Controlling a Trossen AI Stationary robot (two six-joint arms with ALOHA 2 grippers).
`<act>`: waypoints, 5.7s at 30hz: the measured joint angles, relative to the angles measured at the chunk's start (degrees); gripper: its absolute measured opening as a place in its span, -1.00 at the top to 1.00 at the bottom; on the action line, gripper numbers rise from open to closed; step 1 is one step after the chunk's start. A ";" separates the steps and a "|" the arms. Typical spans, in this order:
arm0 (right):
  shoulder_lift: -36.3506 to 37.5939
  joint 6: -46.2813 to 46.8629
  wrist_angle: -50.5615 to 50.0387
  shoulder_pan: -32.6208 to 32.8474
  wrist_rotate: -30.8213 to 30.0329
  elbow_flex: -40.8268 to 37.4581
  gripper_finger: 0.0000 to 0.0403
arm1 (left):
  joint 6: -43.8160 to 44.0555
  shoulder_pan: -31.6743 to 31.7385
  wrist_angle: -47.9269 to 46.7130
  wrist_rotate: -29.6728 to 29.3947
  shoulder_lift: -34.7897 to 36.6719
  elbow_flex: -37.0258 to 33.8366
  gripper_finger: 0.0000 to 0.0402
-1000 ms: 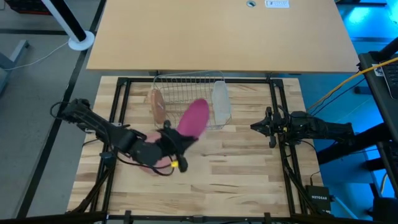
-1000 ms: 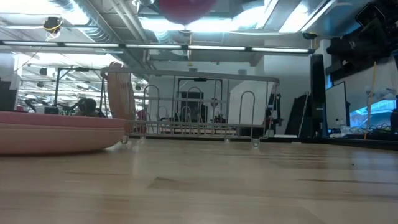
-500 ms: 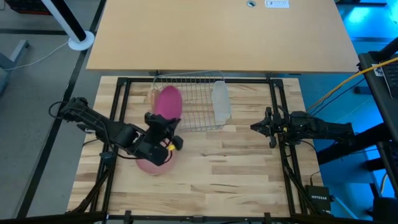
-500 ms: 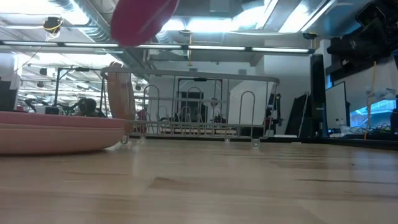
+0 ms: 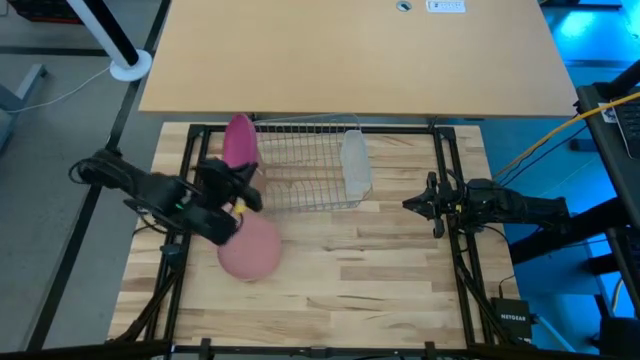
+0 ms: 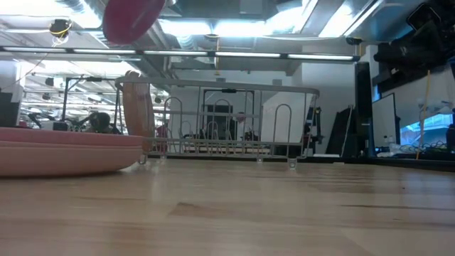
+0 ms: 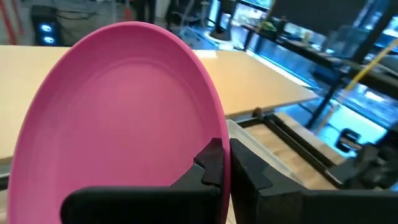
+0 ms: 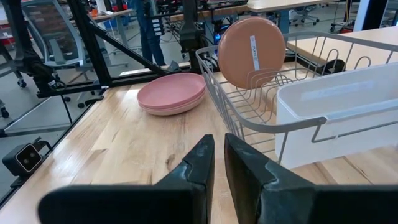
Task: Sort dishes
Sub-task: Put the dark pink plate into the dish rack
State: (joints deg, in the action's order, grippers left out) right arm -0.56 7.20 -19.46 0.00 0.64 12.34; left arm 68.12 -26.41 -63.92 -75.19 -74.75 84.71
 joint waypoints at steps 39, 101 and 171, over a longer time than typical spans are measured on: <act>0.00 3.06 -0.02 -0.01 0.36 0.02 0.78 | -42.77 37.98 81.76 56.99 23.63 -39.36 1.00; 0.00 3.02 -0.55 -0.01 0.39 0.02 0.78 | -9.36 23.41 106.53 30.40 20.90 -67.41 0.81; -0.02 3.04 -1.77 0.00 0.44 0.02 0.78 | -28.35 31.08 101.62 31.22 23.56 -66.99 0.36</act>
State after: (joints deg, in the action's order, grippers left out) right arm -0.58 10.24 -21.23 -0.01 1.08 12.36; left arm 39.77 4.67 37.70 -43.97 -51.19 17.72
